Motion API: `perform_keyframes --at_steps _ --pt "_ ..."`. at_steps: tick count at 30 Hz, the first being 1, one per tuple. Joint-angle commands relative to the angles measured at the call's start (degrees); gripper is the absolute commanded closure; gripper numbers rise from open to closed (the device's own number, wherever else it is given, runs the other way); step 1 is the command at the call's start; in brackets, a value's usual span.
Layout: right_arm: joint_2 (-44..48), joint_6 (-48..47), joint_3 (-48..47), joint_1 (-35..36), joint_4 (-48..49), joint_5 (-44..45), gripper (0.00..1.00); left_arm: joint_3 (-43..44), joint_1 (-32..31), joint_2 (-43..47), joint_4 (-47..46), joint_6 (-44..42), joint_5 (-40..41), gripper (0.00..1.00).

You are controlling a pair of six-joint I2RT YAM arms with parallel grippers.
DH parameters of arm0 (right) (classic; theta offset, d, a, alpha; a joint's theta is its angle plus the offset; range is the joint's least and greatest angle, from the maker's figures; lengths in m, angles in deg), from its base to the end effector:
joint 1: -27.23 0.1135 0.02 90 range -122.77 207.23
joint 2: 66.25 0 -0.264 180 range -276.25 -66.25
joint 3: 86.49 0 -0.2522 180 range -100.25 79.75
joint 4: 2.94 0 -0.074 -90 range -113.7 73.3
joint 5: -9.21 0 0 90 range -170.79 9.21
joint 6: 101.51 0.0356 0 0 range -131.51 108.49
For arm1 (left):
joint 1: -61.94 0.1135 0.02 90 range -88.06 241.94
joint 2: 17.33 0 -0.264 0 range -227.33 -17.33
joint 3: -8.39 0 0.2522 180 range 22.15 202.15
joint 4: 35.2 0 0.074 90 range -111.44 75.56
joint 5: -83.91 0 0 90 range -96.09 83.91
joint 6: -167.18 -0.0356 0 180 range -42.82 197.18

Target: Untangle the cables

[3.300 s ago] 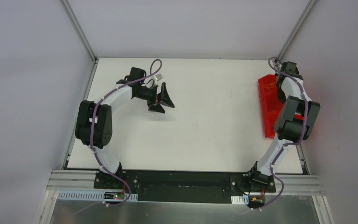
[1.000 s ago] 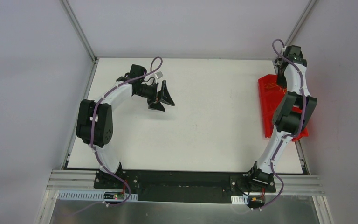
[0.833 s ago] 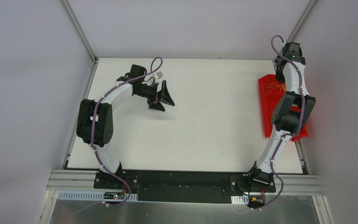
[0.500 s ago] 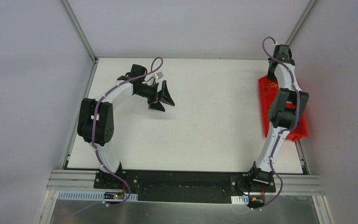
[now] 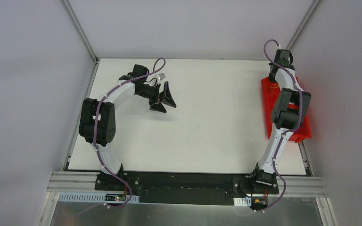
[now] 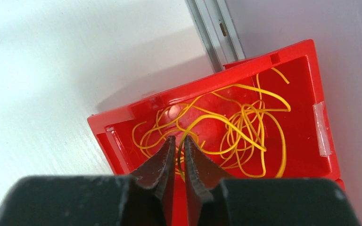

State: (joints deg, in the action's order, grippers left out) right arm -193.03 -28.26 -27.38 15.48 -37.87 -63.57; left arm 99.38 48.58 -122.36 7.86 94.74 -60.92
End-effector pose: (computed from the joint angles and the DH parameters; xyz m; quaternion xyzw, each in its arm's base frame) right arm 0.4978 -0.1143 0.2285 0.0230 0.9009 -0.2332 0.3653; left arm 0.3673 -0.1172 0.2279 0.0991 0.8556 -0.4926 0.1246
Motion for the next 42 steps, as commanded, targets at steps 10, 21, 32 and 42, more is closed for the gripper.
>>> perform_keyframes --at_steps 10,21,32,42 --pt "9.27 1.06 5.22 0.23 -0.45 0.96 0.52 1.39 0.80 1.29 1.64 -1.47 0.68 0.05" --pt "13.41 -0.51 4.87 0.23 -0.60 1.84 0.15 1.34 0.80 1.45 1.64 -1.39 0.86 0.05" --pt "19.07 -2.21 -4.63 0.23 -15.20 -7.49 0.01 3.94 2.13 4.66 4.06 -3.81 5.06 0.01" --pt "31.73 1.62 -1.72 0.98 -33.80 -38.82 0.01 19.51 11.88 6.24 24.81 -13.21 18.72 0.01"
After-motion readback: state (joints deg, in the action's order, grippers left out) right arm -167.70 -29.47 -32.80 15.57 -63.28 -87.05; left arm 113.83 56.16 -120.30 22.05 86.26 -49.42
